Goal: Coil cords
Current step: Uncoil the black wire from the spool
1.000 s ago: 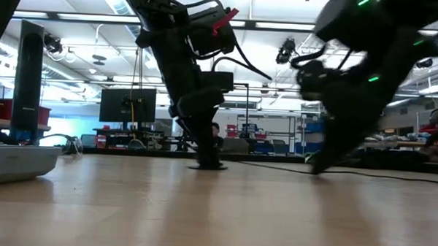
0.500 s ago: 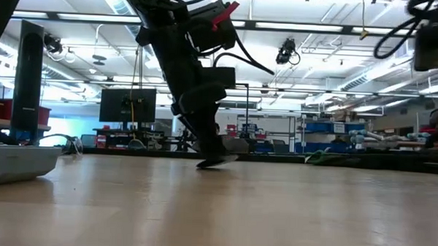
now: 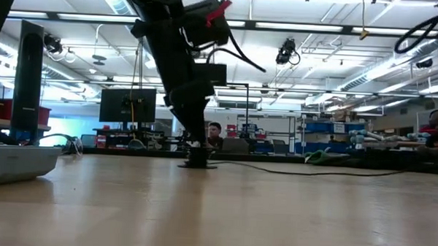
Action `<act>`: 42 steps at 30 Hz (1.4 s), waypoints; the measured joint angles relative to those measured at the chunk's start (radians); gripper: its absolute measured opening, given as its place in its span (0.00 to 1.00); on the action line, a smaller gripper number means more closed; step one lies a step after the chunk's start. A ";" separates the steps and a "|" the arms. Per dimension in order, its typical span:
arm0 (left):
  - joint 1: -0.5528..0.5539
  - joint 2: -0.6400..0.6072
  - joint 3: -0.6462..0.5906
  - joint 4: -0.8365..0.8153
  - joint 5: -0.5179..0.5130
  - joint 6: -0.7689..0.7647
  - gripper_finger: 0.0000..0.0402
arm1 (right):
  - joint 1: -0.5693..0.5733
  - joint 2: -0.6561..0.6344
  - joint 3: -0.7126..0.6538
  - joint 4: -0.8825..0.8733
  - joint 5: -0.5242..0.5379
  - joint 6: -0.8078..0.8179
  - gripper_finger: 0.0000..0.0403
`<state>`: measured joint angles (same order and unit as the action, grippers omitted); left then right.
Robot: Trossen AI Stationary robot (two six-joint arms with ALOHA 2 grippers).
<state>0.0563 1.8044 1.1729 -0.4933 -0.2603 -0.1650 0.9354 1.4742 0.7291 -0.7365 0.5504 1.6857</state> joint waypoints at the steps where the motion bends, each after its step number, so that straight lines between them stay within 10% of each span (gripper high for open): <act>1: 0.000 -0.008 0.000 0.000 -0.001 0.000 0.57 | -0.009 0.009 0.000 0.017 0.014 -0.010 0.00; 9: -0.005 -0.011 0.003 0.038 0.010 0.001 0.57 | -0.152 0.082 0.001 0.304 0.206 -0.275 0.14; 25: -0.006 -0.011 -0.001 0.036 0.010 0.004 0.57 | -0.669 0.314 0.001 1.019 0.140 -1.188 0.47; 37: -0.011 -0.012 -0.063 0.125 -0.008 0.005 0.57 | -0.838 0.405 0.004 1.101 -0.058 -1.244 0.45; 42: -0.011 -0.017 -0.095 0.153 -0.005 -0.008 0.57 | -0.832 0.410 0.006 1.093 -0.071 -1.274 0.24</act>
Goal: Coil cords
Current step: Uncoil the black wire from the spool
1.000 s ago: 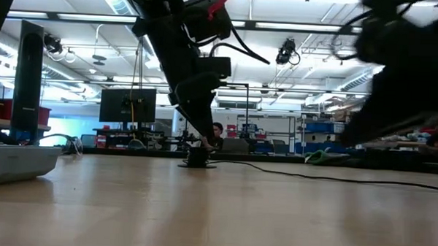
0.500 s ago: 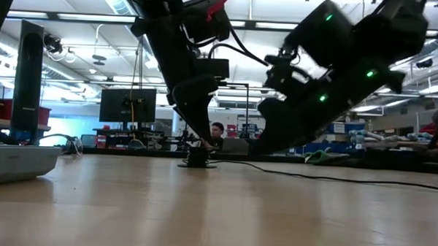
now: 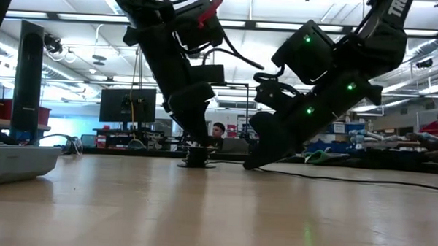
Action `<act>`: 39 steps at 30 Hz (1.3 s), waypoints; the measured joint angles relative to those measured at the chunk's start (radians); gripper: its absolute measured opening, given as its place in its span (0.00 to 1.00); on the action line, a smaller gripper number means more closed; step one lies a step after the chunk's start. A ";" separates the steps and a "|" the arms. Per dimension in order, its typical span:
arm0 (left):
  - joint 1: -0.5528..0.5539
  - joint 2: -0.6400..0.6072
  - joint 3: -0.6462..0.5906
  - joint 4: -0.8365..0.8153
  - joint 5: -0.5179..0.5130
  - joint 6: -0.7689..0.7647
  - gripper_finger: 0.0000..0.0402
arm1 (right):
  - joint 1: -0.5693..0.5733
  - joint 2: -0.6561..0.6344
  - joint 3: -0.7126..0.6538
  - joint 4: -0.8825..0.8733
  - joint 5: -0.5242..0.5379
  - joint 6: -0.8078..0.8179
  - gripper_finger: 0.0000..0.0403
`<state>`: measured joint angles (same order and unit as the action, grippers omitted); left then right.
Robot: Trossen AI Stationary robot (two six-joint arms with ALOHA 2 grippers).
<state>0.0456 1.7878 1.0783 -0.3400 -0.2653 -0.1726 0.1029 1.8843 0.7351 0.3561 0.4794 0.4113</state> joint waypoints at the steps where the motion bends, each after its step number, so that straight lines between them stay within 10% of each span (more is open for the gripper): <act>1: 0.000 0.000 0.000 0.000 0.000 0.000 0.57 | 0.009 0.000 0.001 -0.003 -0.002 -0.009 0.17; 4: 0.000 0.000 -0.002 0.007 0.001 0.005 0.57 | 0.037 -0.006 0.001 -0.031 -0.002 -0.012 0.03; 28: 0.000 -0.013 -0.007 -0.043 -0.012 0.007 0.57 | 0.623 -0.397 0.030 -0.904 0.017 0.791 0.00; 39: -0.034 -0.013 0.006 0.090 0.105 -0.034 0.57 | 0.592 -0.289 0.034 -0.744 0.079 0.789 0.01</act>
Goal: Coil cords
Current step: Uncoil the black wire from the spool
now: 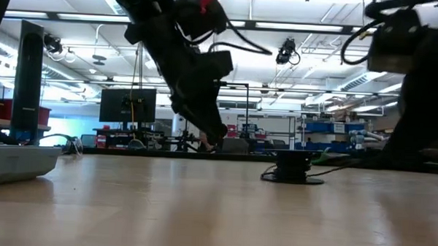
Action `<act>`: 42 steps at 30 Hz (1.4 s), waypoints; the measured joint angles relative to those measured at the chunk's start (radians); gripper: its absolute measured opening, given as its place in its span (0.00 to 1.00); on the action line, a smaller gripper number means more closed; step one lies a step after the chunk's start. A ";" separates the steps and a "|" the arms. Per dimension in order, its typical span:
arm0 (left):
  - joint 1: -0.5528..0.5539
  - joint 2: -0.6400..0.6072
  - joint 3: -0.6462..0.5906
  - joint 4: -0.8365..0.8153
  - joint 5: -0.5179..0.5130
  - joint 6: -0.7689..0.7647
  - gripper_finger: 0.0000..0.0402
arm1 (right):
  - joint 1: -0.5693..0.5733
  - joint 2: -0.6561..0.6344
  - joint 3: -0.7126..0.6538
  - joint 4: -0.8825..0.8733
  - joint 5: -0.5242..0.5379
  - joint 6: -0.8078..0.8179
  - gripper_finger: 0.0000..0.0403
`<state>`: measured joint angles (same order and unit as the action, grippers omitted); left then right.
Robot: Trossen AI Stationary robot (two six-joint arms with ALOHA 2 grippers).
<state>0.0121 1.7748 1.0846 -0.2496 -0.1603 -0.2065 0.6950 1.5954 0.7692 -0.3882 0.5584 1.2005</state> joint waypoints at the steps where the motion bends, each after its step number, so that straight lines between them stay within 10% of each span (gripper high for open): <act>1: -0.011 0.000 0.000 0.017 0.003 -0.009 0.57 | -0.009 0.018 0.000 0.025 0.001 -0.019 0.01; 42: -0.179 0.226 0.248 -0.028 -0.058 -0.011 0.57 | -0.191 0.121 0.001 0.348 0.043 -0.365 0.11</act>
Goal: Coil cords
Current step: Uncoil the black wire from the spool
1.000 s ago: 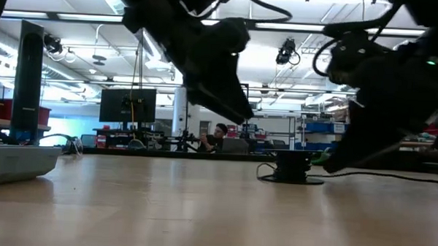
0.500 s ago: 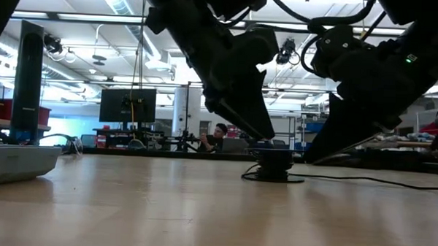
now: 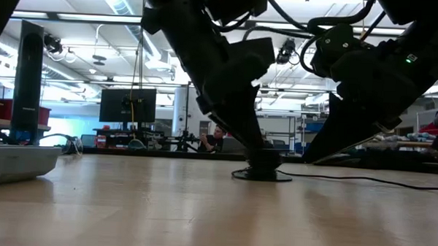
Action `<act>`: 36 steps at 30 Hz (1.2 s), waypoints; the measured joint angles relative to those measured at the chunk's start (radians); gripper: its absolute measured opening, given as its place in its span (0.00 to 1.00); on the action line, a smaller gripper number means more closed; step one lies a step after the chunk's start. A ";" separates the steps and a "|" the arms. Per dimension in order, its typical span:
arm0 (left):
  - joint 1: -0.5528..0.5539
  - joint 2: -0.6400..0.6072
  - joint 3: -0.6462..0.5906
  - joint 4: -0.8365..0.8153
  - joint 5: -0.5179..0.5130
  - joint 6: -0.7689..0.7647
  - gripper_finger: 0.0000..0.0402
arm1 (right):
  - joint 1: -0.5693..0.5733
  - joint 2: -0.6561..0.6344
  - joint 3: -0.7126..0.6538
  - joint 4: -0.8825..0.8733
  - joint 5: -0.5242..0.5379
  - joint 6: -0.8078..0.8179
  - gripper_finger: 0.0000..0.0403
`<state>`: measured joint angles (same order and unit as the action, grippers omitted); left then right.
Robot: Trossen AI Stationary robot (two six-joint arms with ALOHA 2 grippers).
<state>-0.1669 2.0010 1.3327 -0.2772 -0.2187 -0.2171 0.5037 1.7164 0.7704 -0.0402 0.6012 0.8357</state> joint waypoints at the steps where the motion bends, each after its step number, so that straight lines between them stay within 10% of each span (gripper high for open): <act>1: 0.000 0.000 0.000 -0.013 -0.027 0.001 0.57 | 0.000 0.000 0.000 -0.001 0.000 0.001 0.11; 22: 0.104 -0.037 -0.019 -0.266 -0.155 0.056 0.57 | -0.065 -0.002 0.061 0.048 -0.010 -0.249 0.02; 36: 0.160 -0.202 -0.244 -0.126 -0.131 0.080 0.57 | -0.268 -0.001 0.059 0.176 -0.053 -0.342 0.35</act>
<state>-0.0065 1.7994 1.0886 -0.4036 -0.3499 -0.1372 0.2359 1.7157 0.8295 0.1362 0.5485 0.4933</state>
